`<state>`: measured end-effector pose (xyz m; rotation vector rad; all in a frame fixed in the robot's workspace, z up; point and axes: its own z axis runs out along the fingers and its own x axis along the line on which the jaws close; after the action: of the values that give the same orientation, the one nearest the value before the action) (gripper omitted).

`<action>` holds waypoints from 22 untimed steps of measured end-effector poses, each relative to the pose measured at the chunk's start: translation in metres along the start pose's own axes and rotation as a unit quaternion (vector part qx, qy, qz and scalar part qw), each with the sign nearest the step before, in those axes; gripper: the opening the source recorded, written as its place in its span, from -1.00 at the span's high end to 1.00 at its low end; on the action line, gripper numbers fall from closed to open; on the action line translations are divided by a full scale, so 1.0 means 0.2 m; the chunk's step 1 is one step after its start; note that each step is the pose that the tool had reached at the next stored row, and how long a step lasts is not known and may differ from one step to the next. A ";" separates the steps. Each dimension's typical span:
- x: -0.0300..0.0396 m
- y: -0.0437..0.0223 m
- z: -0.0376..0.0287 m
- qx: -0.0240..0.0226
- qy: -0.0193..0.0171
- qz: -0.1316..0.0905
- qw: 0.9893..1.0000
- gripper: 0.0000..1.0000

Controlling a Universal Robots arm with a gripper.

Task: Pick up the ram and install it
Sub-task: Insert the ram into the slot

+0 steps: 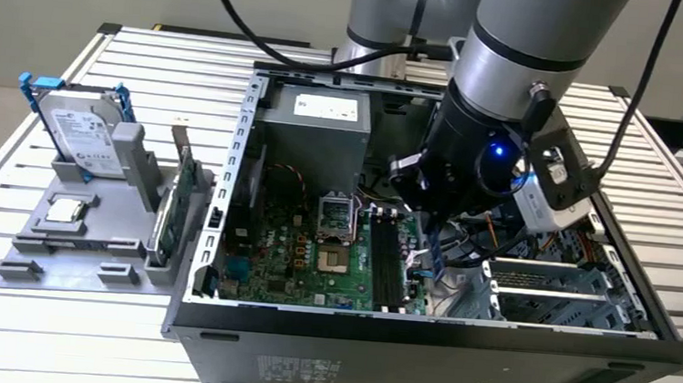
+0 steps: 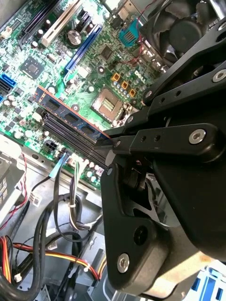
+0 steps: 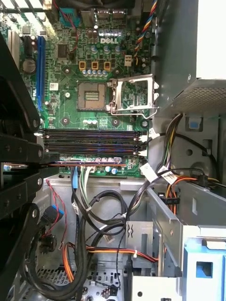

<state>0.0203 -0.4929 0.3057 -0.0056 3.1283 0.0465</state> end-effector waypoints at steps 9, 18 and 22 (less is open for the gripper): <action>0.000 -0.001 0.026 0.000 0.000 0.000 1.000 1.00; 0.000 -0.001 0.027 -0.002 0.000 0.000 1.000 1.00; 0.002 0.000 0.038 -0.002 0.000 0.006 1.000 1.00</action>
<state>0.0201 -0.4927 0.2981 0.0134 3.1280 0.0537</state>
